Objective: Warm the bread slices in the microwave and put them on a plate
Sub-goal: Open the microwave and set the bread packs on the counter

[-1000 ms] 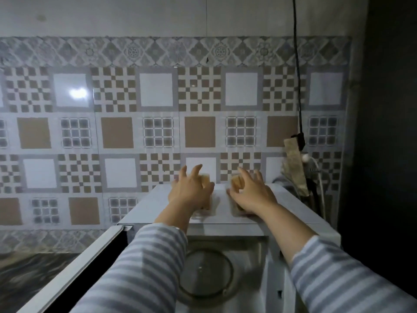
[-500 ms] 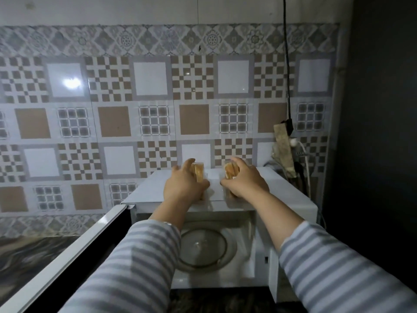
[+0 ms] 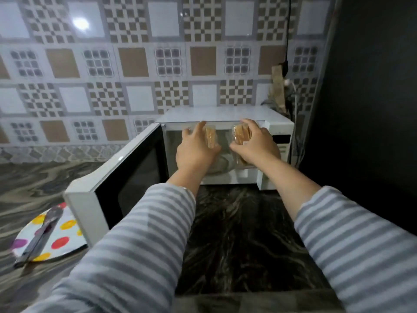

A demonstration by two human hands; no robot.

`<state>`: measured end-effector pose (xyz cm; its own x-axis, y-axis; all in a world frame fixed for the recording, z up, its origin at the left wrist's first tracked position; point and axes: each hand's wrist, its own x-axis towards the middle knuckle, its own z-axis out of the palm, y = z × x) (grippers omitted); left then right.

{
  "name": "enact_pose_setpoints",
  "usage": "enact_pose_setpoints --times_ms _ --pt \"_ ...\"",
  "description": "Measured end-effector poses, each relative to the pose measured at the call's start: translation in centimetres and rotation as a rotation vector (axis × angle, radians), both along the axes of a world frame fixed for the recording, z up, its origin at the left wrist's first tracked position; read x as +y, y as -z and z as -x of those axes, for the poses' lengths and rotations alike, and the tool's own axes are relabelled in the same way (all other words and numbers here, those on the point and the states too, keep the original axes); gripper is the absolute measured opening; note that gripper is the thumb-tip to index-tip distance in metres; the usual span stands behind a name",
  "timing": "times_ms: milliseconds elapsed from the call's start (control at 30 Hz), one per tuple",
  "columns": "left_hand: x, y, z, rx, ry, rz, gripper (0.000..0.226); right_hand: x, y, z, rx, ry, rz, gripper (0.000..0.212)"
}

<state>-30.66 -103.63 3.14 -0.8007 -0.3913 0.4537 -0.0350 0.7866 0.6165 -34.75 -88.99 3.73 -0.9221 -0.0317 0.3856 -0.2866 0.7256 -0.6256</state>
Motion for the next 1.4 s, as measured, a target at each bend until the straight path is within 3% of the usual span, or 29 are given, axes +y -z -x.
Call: enact_pose_setpoints --times_ms 333,667,967,1167,1267,1400 --pt "2.1 10.2 -6.0 -0.14 -0.019 -0.132 0.066 2.5 10.5 -5.3 -0.129 0.016 -0.002 0.065" --pt "3.4 18.4 -3.5 -0.11 0.028 -0.166 0.076 6.1 19.5 -2.7 -0.166 -0.001 0.065 0.073" --pt "3.5 21.6 0.3 -0.086 0.069 -0.153 0.073 7.8 21.9 1.6 -0.137 -0.007 0.106 0.076" --pt "3.1 21.1 0.1 -0.159 0.104 -0.12 0.074 7.6 21.2 1.3 -0.156 0.031 -0.099 0.075" --pt "1.9 20.6 -0.7 -0.179 0.191 -0.207 0.064 6.7 20.1 -0.1 0.04 0.052 -0.331 0.072" --pt "-1.0 20.6 -2.3 -0.139 0.309 -0.235 0.054 3.9 19.7 -2.2 0.242 -0.193 -0.269 0.049"
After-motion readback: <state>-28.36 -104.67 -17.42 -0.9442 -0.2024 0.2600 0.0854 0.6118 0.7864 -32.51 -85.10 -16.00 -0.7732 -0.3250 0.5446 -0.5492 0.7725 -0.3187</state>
